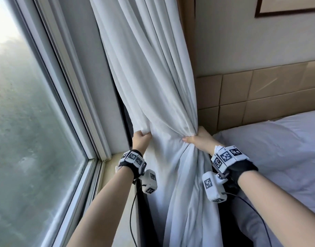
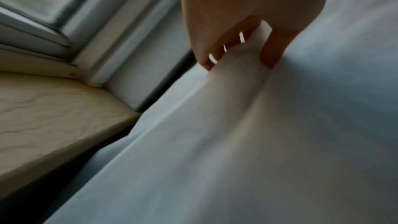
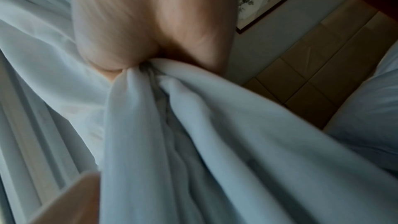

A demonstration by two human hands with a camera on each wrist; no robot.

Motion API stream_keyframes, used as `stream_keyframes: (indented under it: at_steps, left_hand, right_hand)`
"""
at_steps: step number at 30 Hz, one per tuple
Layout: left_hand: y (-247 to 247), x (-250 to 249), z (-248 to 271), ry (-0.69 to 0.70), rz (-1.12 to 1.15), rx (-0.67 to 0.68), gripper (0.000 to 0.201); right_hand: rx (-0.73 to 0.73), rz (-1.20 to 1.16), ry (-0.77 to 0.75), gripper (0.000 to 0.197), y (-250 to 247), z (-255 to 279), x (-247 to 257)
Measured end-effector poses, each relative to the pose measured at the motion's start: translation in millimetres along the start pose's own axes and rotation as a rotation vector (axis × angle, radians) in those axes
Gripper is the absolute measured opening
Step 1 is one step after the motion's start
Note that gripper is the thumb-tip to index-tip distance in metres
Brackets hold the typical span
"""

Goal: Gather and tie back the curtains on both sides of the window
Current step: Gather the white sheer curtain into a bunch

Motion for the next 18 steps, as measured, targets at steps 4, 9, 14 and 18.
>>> stream_keyframes:
  at_steps: [4, 9, 14, 18]
  left_hand:
    - [22, -53, 75, 0.325, -0.052, 0.08, 0.023]
    - [54, -79, 138, 0.794, -0.154, 0.238, 0.033]
    - [71, -49, 134, 0.762, -0.427, 0.278, 0.049]
    - [93, -42, 144, 0.846, -0.766, 0.407, 0.042]
  right_hand:
    - [-0.123, 0.19, -0.017, 0.04, -2, -3, 3]
    - [-0.173, 0.323, -0.057, 0.042, 3, 3, 14]
    - [-0.097, 0.166, -0.011, 0.056, 11, 7, 8]
    - [0.05, -0.079, 0.122, 0.11, 26, 15, 8]
Point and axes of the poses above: each hand's wrist, its own z-axis away from the middle knuckle, its own y-axis out of the palm, x = y × z, the point moved 8 cm from there along -z, towards the middle knuckle, and after that the axes turned 12 degrees about -x, right-handed, at the moved point
